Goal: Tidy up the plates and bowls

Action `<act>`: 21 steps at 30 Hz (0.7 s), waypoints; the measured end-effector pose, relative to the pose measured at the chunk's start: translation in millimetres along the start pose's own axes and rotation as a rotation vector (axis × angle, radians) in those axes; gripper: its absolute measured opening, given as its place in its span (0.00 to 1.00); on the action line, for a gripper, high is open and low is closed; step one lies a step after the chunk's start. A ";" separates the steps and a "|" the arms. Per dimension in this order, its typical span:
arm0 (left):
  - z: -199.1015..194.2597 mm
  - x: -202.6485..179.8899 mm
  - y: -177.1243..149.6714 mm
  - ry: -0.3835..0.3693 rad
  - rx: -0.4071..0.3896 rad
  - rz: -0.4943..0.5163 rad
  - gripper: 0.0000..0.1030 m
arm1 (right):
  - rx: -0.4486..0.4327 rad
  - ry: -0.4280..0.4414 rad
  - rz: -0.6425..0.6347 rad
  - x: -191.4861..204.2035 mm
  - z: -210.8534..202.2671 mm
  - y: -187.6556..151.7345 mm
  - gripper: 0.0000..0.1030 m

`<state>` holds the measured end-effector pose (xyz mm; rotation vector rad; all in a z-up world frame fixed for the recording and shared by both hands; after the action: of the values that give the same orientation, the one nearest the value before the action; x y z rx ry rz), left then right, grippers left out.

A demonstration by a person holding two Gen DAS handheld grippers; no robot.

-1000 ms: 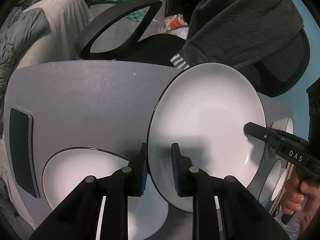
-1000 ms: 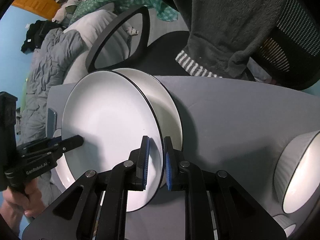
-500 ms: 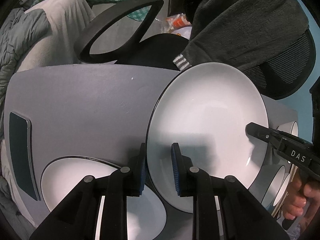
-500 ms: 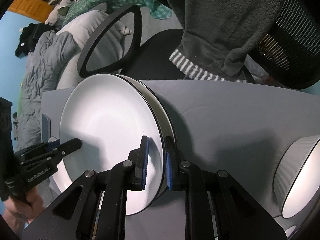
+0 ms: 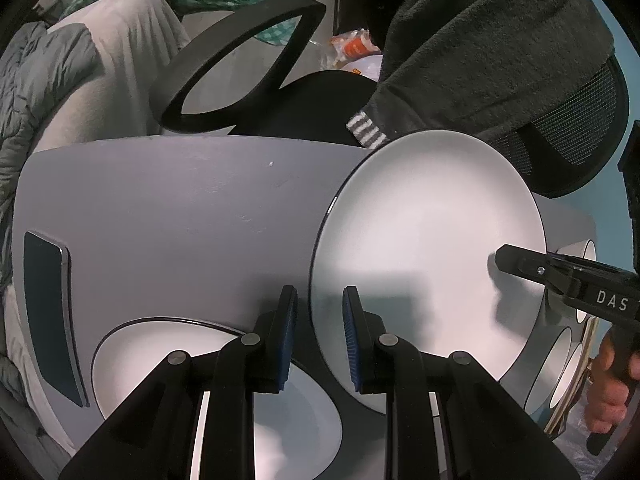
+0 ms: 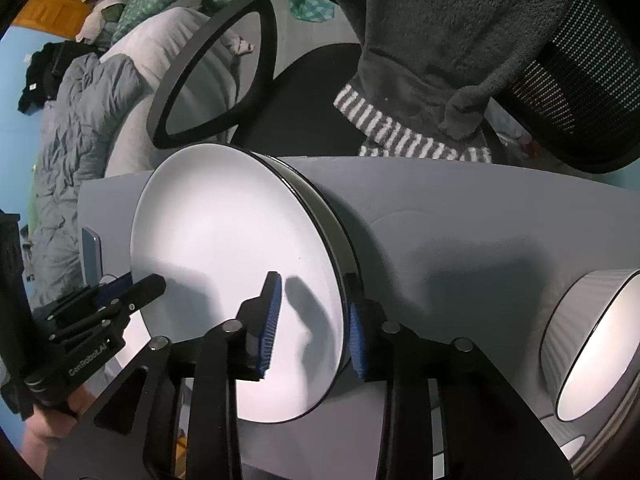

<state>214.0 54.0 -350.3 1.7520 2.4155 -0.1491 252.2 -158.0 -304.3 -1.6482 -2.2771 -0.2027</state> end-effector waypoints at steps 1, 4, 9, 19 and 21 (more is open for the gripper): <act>-1.9 0.8 -0.6 0.004 -0.003 0.003 0.22 | 0.010 -0.003 0.000 1.0 0.0 0.1 0.33; -7.0 1.4 -1.9 0.005 -0.018 0.013 0.25 | 0.035 -0.023 -0.001 3.4 -0.3 0.0 0.36; -13.6 2.6 -4.0 0.003 -0.041 0.026 0.37 | 0.049 -0.061 -0.018 7.7 -2.8 -1.5 0.45; -36.6 7.1 -9.5 -0.013 -0.102 0.060 0.48 | 0.013 -0.163 -0.058 8.1 -14.2 3.1 0.52; -42.8 9.7 -10.5 -0.015 -0.116 0.073 0.53 | 0.001 -0.177 -0.073 11.0 -17.5 1.1 0.52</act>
<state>198.3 67.0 -310.0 1.7781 2.2959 -0.0125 253.2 -153.0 -284.2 -1.6431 -2.4681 -0.0746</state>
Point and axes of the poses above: each gripper's, at about its wrist camera, not at the fingertips, and z roughly the way its jaws point, x to its left, y to its top, the point moved 8 cm from there along z, roughly the way its jaws point, and after that the axes turned 1 degree about -z, right-handed, at the moved point
